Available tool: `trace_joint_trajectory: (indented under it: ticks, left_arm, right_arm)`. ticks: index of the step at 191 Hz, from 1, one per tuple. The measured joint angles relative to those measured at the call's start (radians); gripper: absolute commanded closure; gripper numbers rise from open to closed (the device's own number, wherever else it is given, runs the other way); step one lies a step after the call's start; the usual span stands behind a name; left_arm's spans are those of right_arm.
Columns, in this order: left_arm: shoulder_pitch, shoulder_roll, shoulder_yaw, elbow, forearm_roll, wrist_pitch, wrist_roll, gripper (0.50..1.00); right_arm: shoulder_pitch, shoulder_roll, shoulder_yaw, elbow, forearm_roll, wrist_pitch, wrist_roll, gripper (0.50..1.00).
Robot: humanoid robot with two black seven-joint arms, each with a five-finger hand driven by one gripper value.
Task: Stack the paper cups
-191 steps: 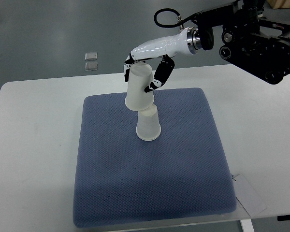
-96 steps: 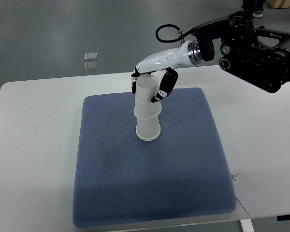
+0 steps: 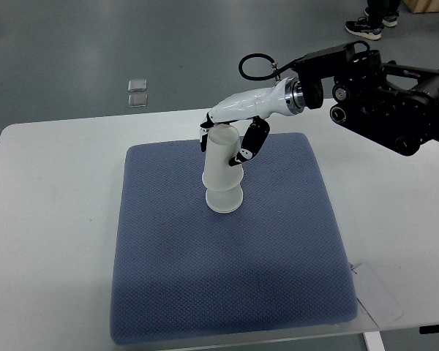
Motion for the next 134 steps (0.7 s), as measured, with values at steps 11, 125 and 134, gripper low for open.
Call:
trace_joint_trajectory:
  ticks: [11, 125, 134]
  left_arm:
    - [0.000, 0.000, 0.000, 0.000, 0.000, 0.000, 0.000, 0.500]
    - [0.000, 0.000, 0.000, 0.000, 0.000, 0.000, 0.000, 0.500]
    - [0.000, 0.000, 0.000, 0.000, 0.000, 0.000, 0.000, 0.500]
  right_arm:
    - [-0.012, 0.001, 0.000, 0.000, 0.000, -0.001, 0.000, 0.775]
    - [-0.078, 0.033, -0.022, -0.011, 0.000, -0.013, 0.000, 0.589]
    - [-0.075, 0.032, -0.022, -0.011, 0.000, -0.013, 0.000, 0.589]
